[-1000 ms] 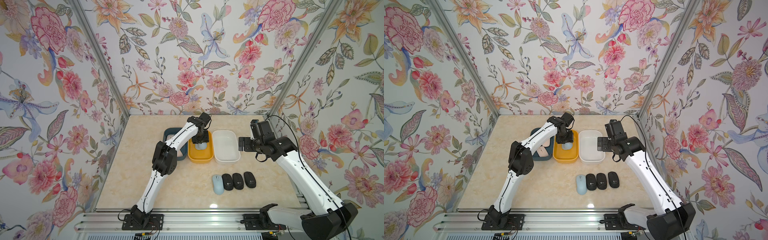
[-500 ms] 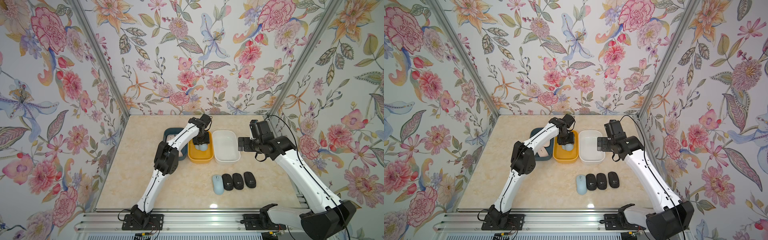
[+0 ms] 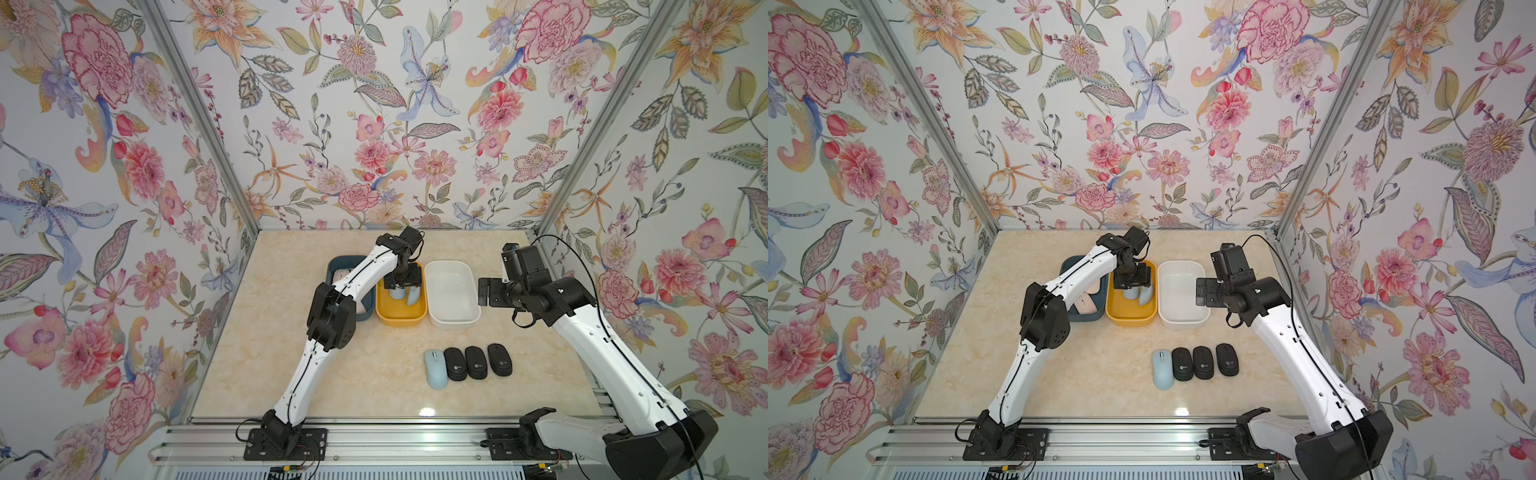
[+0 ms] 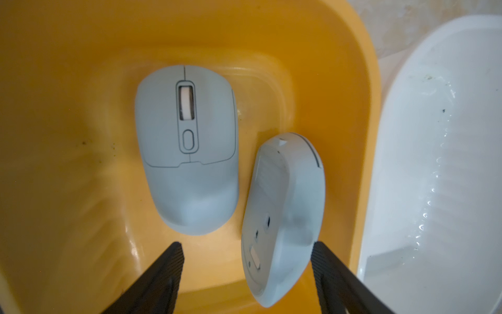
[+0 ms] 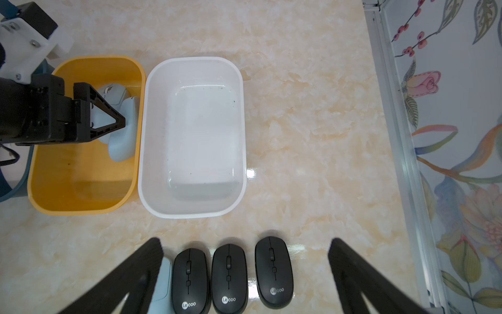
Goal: Place the mice by color into the storage box
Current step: Place the mouse in the storage box, then pick up the mouse from the center of the board.
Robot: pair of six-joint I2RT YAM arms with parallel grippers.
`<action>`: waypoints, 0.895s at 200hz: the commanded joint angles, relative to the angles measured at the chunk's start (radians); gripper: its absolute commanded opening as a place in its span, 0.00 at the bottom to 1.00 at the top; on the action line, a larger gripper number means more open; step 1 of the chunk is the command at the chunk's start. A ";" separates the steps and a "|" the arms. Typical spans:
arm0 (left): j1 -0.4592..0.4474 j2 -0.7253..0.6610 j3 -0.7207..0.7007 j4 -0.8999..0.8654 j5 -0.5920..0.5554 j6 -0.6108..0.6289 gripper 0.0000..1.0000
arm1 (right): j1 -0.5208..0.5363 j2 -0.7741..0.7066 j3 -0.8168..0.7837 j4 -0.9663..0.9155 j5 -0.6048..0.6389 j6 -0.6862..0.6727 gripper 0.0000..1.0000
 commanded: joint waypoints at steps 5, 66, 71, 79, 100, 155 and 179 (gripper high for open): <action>-0.023 -0.133 0.004 -0.060 -0.039 0.035 0.78 | -0.007 -0.022 -0.002 -0.018 0.011 0.008 0.99; -0.135 -0.380 -0.221 -0.190 -0.104 -0.021 0.77 | -0.012 -0.030 0.009 -0.016 0.018 -0.014 0.99; -0.150 -0.401 -0.257 -0.188 -0.099 -0.048 0.77 | -0.012 -0.031 0.009 -0.014 0.017 -0.015 0.99; -0.177 -0.429 -0.304 -0.188 -0.099 -0.082 0.78 | -0.014 -0.032 0.009 -0.013 0.015 -0.011 0.99; -0.264 -0.471 -0.390 -0.168 -0.089 -0.142 0.78 | -0.017 -0.041 0.007 -0.008 0.010 -0.008 0.99; -0.416 -0.515 -0.574 -0.036 -0.040 -0.281 0.82 | -0.018 -0.039 0.023 -0.021 0.008 -0.022 0.99; -0.452 -0.538 -0.664 0.026 -0.020 -0.332 0.82 | -0.019 -0.038 0.021 -0.026 0.008 -0.022 0.99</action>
